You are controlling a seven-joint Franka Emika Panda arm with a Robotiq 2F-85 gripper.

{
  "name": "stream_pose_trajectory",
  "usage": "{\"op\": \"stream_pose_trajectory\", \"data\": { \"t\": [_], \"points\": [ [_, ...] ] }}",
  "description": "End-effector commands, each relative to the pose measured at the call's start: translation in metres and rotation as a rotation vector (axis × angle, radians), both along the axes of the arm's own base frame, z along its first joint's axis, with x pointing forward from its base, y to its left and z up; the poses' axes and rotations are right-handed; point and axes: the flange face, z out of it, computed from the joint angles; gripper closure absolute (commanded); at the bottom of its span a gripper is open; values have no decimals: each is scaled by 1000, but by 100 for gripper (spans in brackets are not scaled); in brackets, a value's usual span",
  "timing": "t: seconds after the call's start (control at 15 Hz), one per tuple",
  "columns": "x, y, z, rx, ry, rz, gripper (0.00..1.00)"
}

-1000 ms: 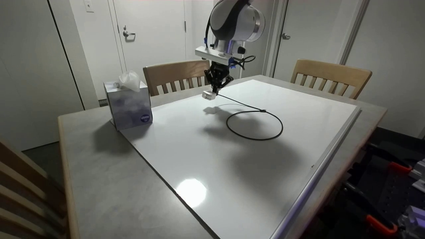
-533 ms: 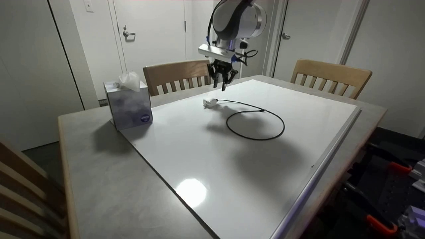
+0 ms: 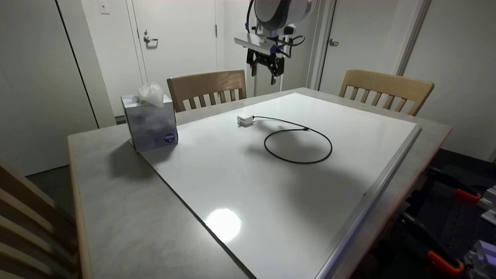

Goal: Put the white charger in the center of the table

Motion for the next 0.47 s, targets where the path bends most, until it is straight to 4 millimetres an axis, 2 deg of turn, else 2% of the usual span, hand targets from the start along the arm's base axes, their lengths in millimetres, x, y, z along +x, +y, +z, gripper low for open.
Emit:
{"op": "stream_pose_trajectory", "data": {
  "t": [0.0,0.2,0.4],
  "points": [
    [-7,-3,23,-6,4,-62,0],
    [-7,0,25,3,12,-101,0],
    [-7,8,19,12,11,-130,0]
  ]
}}
